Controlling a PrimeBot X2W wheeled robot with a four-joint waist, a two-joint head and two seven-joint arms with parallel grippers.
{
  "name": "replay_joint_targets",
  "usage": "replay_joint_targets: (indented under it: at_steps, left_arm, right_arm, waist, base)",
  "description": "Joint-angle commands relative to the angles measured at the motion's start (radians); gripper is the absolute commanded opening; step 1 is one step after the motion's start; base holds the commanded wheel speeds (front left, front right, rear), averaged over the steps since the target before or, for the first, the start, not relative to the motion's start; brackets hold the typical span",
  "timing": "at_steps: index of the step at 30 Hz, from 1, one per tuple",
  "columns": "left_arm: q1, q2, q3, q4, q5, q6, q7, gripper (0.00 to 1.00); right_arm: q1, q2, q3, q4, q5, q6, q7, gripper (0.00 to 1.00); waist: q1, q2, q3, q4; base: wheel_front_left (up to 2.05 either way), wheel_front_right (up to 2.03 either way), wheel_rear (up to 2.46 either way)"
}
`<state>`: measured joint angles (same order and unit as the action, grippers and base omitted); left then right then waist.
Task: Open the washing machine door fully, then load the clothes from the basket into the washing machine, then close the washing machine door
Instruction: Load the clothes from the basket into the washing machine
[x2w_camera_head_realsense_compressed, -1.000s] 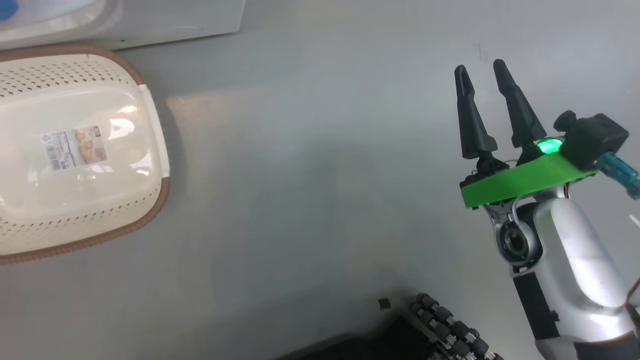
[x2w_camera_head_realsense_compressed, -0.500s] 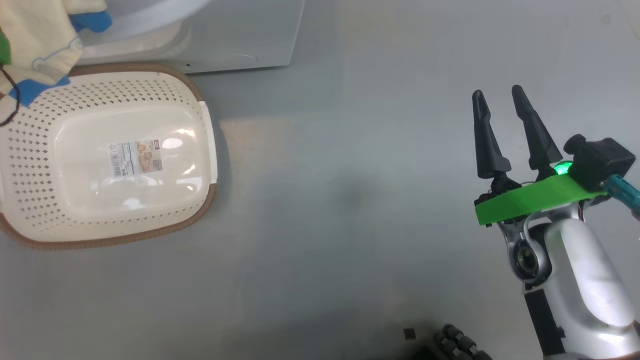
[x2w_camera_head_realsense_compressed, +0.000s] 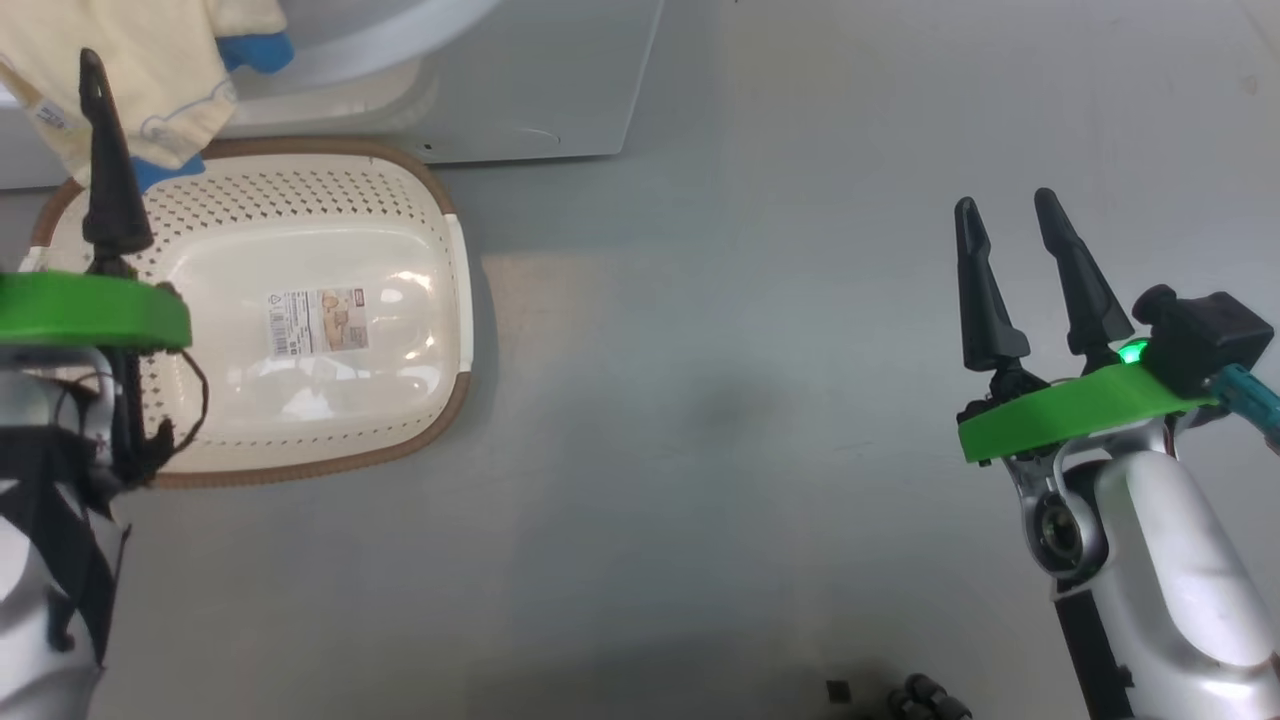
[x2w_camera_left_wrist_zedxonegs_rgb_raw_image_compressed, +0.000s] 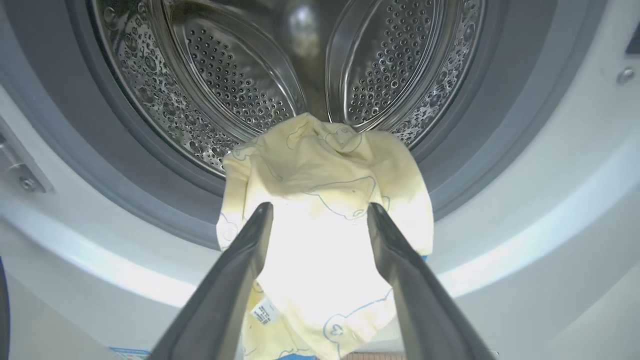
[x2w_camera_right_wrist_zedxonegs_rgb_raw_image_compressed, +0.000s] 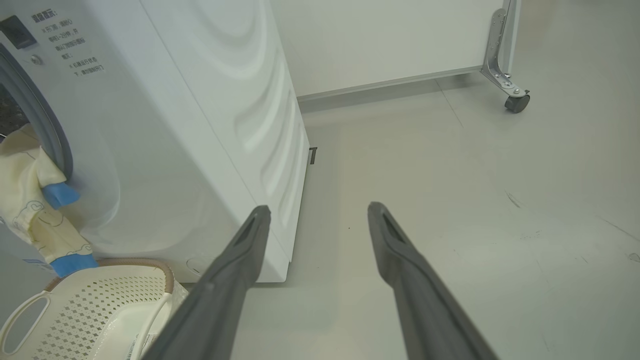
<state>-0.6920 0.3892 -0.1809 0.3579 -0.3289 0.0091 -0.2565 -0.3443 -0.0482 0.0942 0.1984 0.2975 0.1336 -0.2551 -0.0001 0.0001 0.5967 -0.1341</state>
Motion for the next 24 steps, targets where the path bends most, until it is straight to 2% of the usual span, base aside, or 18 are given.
replay_joint_targets:
  at_steps: [1,6,10,15,24]
  left_arm:
    - [0.021,0.028,0.051,-0.051,0.012,0.012,-0.005,1.00]
    - [0.132,-0.013,0.076,-0.116,0.068,0.045,-0.005,1.00]
    - [0.184,-0.053,0.098,-0.135,0.089,0.054,-0.005,1.00]
    - [0.225,-0.085,0.110,-0.128,0.127,0.037,-0.005,1.00]
    - [0.230,-0.106,0.145,-0.118,0.157,0.012,-0.005,1.00]
  right_arm:
    - [0.024,-0.002,0.012,-0.032,-0.008,-0.003,-0.007,1.00]
    - [0.026,-0.002,0.011,-0.031,-0.011,-0.003,-0.007,1.00]
    - [0.025,-0.002,0.012,-0.028,-0.013,-0.003,-0.007,1.00]
    - [0.027,-0.003,0.012,-0.028,-0.013,-0.003,-0.007,1.00]
    - [0.021,-0.004,0.019,-0.025,-0.009,-0.003,-0.007,1.00]
  waist:
    - [0.0001,-0.0001,-0.001,0.001]
    - [0.0001,-0.0001,-0.007,0.001]
    - [0.0001,-0.0001,-0.009,0.001]
    - [0.0001,-0.0001,-0.008,0.000]
    - [0.0001,-0.0001,-0.001,-0.008]
  base:
    - [0.00,0.00,0.00]
    - [0.00,0.00,0.00]
    - [0.00,0.00,0.00]
    - [0.00,0.00,0.00]
    - [0.00,0.00,0.00]
